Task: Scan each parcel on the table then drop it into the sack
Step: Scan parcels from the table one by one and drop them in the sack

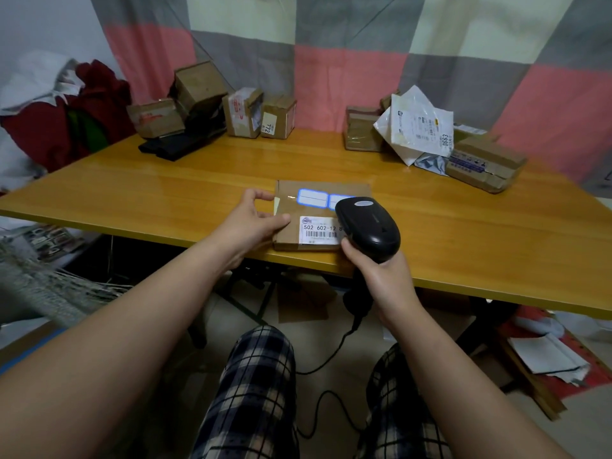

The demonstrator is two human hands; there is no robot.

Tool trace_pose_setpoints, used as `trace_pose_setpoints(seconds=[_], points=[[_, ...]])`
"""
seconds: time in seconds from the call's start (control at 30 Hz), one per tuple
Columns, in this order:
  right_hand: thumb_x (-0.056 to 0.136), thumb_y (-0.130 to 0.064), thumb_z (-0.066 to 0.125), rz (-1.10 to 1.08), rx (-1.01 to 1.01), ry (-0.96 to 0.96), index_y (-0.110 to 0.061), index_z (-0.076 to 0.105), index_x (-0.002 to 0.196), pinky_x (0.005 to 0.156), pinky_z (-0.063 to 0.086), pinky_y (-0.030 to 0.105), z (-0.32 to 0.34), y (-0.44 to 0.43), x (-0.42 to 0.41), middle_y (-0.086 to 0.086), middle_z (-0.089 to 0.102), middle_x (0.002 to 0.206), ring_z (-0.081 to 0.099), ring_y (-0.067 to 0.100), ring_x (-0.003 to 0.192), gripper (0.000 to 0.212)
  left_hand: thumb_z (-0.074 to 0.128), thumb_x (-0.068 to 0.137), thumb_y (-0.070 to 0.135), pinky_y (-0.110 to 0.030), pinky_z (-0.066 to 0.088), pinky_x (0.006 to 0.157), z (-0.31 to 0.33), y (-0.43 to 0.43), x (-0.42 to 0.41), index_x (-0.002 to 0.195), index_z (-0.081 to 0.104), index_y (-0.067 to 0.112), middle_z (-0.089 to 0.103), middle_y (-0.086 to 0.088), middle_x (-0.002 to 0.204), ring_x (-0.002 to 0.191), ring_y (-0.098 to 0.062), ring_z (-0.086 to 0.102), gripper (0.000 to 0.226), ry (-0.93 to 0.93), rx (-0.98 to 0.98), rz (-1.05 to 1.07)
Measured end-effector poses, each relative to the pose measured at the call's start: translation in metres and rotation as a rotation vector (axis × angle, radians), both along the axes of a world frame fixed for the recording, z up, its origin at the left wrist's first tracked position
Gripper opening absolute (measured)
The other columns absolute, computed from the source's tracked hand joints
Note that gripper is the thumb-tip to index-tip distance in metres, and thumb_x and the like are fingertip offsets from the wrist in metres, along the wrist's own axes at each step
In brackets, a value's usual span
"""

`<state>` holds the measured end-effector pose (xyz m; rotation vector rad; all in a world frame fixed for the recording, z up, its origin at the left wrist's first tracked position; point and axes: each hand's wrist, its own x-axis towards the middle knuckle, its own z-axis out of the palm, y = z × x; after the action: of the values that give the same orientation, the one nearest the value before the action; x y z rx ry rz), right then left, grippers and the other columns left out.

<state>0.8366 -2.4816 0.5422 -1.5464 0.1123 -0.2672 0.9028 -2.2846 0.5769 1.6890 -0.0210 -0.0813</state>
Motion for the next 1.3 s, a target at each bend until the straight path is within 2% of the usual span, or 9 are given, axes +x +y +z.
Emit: trace_pose_setpoints(seconds=[0.1,0.17,0.27,0.43,0.57,0.83,1.03,1.2,1.3], points=[[0.076,-0.022,0.080,-0.053,-0.106,-0.086,-0.019,0.055,0.125,0.083,0.048,0.009,0.001,0.001,-0.003,-0.009,0.063,0.116,0.058,-0.006,0.102,0.055,0.071,0.083,0.004,-0.020,0.053,0.064,-0.001,0.007,0.002,0.135,0.032,0.033,0.056,-0.004,0.104,0.081,-0.009,0.064,0.071,-0.143,0.132,0.028],[0.076,-0.026,0.080,-0.088,-0.184,-0.078,-0.019,0.062,0.112,0.075,0.048,0.015,0.002,0.001,-0.006,-0.006,0.067,0.101,0.063,0.005,0.094,0.041,0.070,0.084,0.005,-0.011,0.050,0.064,-0.001,0.012,0.002,0.146,0.024,0.036,0.049,0.005,0.101,0.080,-0.005,0.059,0.083,-0.236,0.217,0.066],[0.078,-0.030,0.078,-0.056,-0.283,-0.047,-0.019,0.069,0.098,0.067,0.050,0.028,-0.002,0.005,-0.014,-0.003,0.069,0.079,0.067,0.019,0.076,0.025,0.070,0.085,0.007,-0.006,0.048,0.061,-0.003,0.020,0.005,0.149,0.023,0.035,0.046,0.011,0.101,0.079,-0.002,0.058,0.084,-0.257,0.225,0.088],[0.077,-0.032,0.076,-0.059,-0.332,0.009,-0.021,0.067,0.087,0.065,0.055,0.033,-0.015,0.013,-0.025,-0.002,0.067,0.069,0.067,0.017,0.069,0.018,0.071,0.084,0.010,-0.012,0.051,0.065,-0.003,0.025,0.012,0.149,0.024,0.038,0.047,0.011,0.101,0.081,-0.004,0.061,0.084,-0.254,0.260,0.078],[0.078,-0.031,0.075,-0.059,-0.341,0.035,-0.018,0.066,0.085,0.058,0.052,0.028,-0.019,0.016,-0.029,-0.002,0.065,0.061,0.065,0.013,0.061,0.018,0.071,0.084,0.009,-0.023,0.054,0.074,-0.004,0.026,0.016,0.149,0.024,0.040,0.047,0.009,0.103,0.091,-0.010,0.063,0.086,-0.240,0.249,0.077],[0.080,-0.028,0.074,-0.016,-0.353,0.022,-0.016,0.066,0.081,0.051,0.048,0.022,-0.013,0.016,-0.031,0.001,0.063,0.055,0.062,0.010,0.051,0.015,0.070,0.084,0.007,-0.029,0.057,0.079,-0.004,0.026,0.019,0.148,0.023,0.041,0.049,0.003,0.108,0.093,-0.011,0.065,0.086,-0.231,0.216,0.063],[0.078,-0.027,0.077,0.038,-0.319,-0.016,-0.031,0.061,0.084,0.061,0.053,0.025,-0.008,0.025,-0.032,-0.005,0.067,0.071,0.067,0.012,0.069,0.017,0.070,0.083,0.002,-0.011,0.052,0.063,-0.005,0.025,-0.001,0.147,0.026,0.029,0.050,0.007,0.099,0.068,0.009,0.063,0.082,-0.303,0.135,0.127],[0.075,-0.017,0.079,0.217,-0.279,-0.072,-0.031,0.064,0.080,0.059,0.050,0.018,0.003,0.059,-0.027,-0.013,0.065,0.060,0.063,0.002,0.062,0.021,0.071,0.081,-0.001,-0.018,0.054,0.074,-0.016,0.065,-0.049,0.134,0.030,0.032,0.057,0.001,0.101,0.083,-0.006,0.065,0.075,-0.411,0.014,0.287],[0.074,-0.016,0.080,0.363,-0.273,-0.106,-0.028,0.065,0.082,0.062,0.048,0.014,0.004,0.099,-0.022,-0.015,0.066,0.067,0.063,-0.002,0.065,0.021,0.070,0.081,-0.003,-0.020,0.053,0.077,-0.029,0.103,-0.090,0.130,0.032,0.029,0.059,-0.004,0.105,0.085,-0.009,0.065,0.069,-0.439,-0.040,0.463]])
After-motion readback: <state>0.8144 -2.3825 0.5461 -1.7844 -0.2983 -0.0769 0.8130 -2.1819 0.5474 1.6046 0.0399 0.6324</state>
